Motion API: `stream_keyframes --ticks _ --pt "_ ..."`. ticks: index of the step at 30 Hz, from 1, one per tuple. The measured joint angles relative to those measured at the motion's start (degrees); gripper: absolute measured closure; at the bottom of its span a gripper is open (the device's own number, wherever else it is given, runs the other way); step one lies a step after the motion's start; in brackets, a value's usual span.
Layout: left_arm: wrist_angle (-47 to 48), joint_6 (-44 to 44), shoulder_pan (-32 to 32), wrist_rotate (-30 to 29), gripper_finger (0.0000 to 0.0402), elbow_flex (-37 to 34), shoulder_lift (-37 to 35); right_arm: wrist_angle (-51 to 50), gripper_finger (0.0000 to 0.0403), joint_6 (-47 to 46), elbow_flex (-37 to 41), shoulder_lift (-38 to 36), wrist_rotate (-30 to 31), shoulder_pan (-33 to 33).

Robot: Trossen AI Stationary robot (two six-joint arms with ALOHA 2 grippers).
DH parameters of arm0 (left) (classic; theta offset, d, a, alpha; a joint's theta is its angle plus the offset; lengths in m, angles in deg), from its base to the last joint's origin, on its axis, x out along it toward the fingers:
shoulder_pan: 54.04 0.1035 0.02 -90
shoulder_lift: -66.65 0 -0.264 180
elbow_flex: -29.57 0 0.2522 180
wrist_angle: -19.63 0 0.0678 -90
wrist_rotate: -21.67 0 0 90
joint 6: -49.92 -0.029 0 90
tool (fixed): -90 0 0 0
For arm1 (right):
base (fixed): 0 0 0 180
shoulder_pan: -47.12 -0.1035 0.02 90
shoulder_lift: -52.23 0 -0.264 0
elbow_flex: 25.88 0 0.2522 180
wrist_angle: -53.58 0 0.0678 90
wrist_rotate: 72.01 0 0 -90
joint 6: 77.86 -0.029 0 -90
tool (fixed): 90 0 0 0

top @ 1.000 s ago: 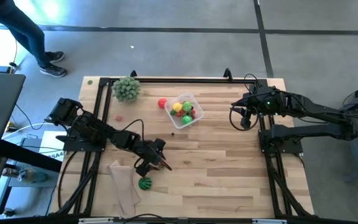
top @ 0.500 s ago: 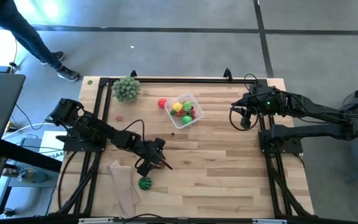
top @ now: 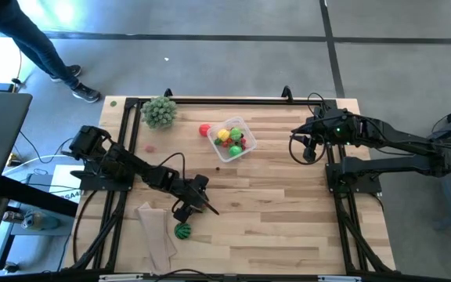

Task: Pick and placing Produce into tupperware
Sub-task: Put the red strawberry into the transparent container

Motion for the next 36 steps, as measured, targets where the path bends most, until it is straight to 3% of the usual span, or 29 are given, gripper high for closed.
stream_keyframes --ticks 24,36 --pt "-2.02 0.05 -0.02 -0.08 0.0244 0.0 0.11 0.0 0.0327 0.0 0.0 0.01 0.02 0.02" --pt "-2.5 0.07 -0.02 -0.08 0.0248 0.0 0.11 0.0 0.0327 0.0 0.0 0.01 0.02 0.0"
